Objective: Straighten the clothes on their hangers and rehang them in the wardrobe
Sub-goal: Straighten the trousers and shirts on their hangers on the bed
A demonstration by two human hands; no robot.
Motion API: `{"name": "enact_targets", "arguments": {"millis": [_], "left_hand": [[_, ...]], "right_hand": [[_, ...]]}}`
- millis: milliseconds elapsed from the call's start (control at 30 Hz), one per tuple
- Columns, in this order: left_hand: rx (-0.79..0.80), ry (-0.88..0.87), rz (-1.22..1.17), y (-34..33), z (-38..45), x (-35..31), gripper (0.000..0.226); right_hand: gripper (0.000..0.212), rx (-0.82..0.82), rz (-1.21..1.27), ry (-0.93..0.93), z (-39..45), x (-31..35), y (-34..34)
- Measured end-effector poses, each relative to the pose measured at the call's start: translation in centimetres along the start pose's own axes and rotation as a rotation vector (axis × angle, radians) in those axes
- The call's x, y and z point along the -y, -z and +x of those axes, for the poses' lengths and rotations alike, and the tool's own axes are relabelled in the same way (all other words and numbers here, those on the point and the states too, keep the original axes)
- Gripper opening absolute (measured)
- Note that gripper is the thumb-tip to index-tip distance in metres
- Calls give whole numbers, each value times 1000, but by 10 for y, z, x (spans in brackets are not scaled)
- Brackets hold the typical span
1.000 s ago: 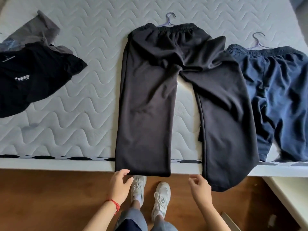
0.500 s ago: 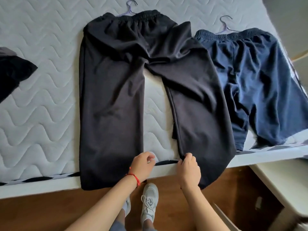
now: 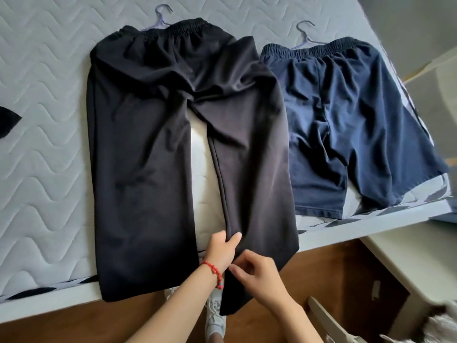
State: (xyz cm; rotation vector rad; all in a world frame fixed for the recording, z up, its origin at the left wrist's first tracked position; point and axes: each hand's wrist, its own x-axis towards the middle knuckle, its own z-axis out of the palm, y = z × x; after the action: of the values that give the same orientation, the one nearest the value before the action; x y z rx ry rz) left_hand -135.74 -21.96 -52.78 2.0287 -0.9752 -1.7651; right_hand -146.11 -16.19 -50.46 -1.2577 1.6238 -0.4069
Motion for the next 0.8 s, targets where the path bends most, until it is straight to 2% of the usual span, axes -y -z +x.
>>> {"name": "enact_targets", "arguments": {"millis": [100,133,167,233,300,433,500,600,667,733,800], "left_hand": [[-12,42,-137,7,-6,0,17],[13,72,-195,9,-11,-1,16],[35,95,-243,10,-16,0,15],[72,113,-325,12,-29,3,12],[113,129,-415,13,-45,6,12],[163,189,-492,10,-65,23,14],[133,220,-467,10,-66,35,14],[81,244,-351,12,-57,56,11],[102,274,-248,9,-51,66,12],[148,305,-125,0,-47,75,12],[216,350,-15,-9,-46,80,6]], "right_hand": [[9,-404,238,-114,8,-16,24],[6,-513,333,-195,15,-23,35],[15,-560,403,-287,23,-29,44],[37,-501,460,-389,39,-36,56],[50,-397,557,-453,49,-38,56],[37,-135,839,-593,41,-43,52],[25,-111,783,-608,27,-47,53],[12,-342,603,-574,0,-59,62],[20,-416,460,-532,-16,-66,68],[30,-405,289,-522,-28,-67,73],[31,-384,189,-498,-33,-66,78]]}}
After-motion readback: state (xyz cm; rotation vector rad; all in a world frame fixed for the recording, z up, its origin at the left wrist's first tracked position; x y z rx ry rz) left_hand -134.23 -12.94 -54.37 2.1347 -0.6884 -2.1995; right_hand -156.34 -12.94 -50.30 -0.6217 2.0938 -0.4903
